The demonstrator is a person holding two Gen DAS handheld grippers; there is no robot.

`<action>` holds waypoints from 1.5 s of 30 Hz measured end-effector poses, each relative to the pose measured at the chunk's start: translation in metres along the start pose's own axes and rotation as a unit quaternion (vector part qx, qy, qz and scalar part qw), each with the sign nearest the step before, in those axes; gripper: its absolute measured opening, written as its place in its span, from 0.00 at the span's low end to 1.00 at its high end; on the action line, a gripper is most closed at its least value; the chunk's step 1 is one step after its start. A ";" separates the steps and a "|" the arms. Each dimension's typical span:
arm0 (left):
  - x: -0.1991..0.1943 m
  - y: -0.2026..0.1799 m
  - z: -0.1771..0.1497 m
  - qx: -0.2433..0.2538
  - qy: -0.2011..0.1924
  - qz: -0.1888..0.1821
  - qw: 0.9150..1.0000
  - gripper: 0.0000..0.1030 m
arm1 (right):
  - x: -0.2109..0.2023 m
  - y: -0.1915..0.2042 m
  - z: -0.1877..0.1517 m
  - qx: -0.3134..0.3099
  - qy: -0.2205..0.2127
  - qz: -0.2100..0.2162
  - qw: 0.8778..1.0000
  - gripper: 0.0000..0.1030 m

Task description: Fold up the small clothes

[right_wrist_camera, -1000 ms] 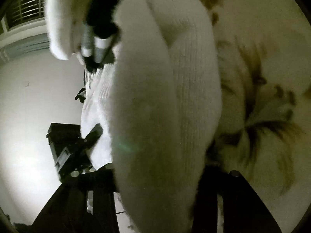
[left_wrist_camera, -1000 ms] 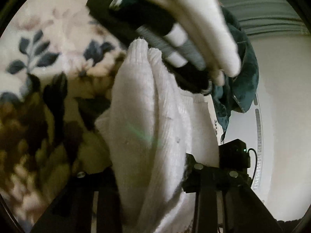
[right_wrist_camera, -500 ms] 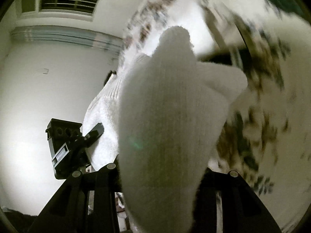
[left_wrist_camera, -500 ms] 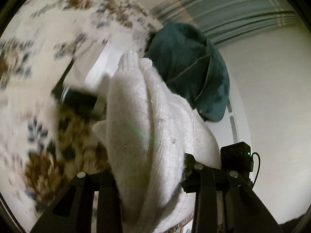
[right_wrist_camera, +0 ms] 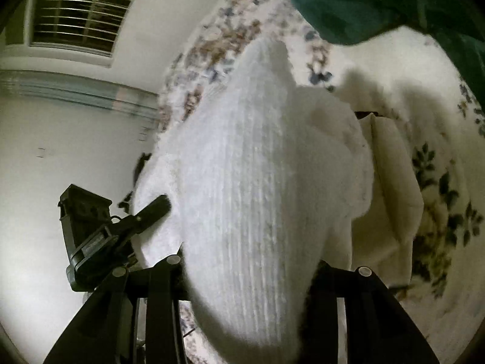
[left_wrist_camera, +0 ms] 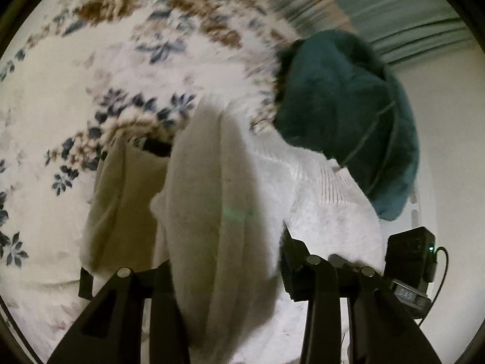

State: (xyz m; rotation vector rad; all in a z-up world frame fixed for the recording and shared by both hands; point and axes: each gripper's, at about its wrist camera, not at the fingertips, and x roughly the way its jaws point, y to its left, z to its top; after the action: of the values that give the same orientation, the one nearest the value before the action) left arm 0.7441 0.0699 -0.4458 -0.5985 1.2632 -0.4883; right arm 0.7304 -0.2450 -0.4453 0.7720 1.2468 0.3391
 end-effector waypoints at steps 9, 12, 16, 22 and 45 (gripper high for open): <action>-0.037 -0.015 -0.022 0.016 -0.033 0.066 0.997 0.42 | -0.002 0.020 0.007 -0.053 0.007 -0.137 0.989 0.74; -0.044 -0.026 -0.030 0.039 -0.056 0.133 0.989 0.65 | -0.019 0.037 -0.008 -0.095 -0.021 -0.212 0.972 0.86; -0.056 -0.043 -0.048 0.064 -0.083 0.196 0.975 0.87 | -0.037 0.049 -0.027 -0.123 -0.055 -0.307 0.942 1.00; -0.074 -0.072 -0.082 0.106 -0.114 0.261 0.953 0.97 | -0.086 0.081 -0.084 -0.143 -0.101 -0.384 0.906 1.00; -0.286 -0.225 -0.269 0.189 -0.223 0.288 0.912 0.97 | -0.349 0.270 -0.330 -0.216 -0.265 -0.378 0.860 1.00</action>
State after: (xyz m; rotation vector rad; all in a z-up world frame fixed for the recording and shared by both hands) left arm 0.4117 0.0451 -0.1399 0.0142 0.8159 -0.0797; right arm 0.3593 -0.1598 -0.0462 -0.0607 0.8095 -0.2342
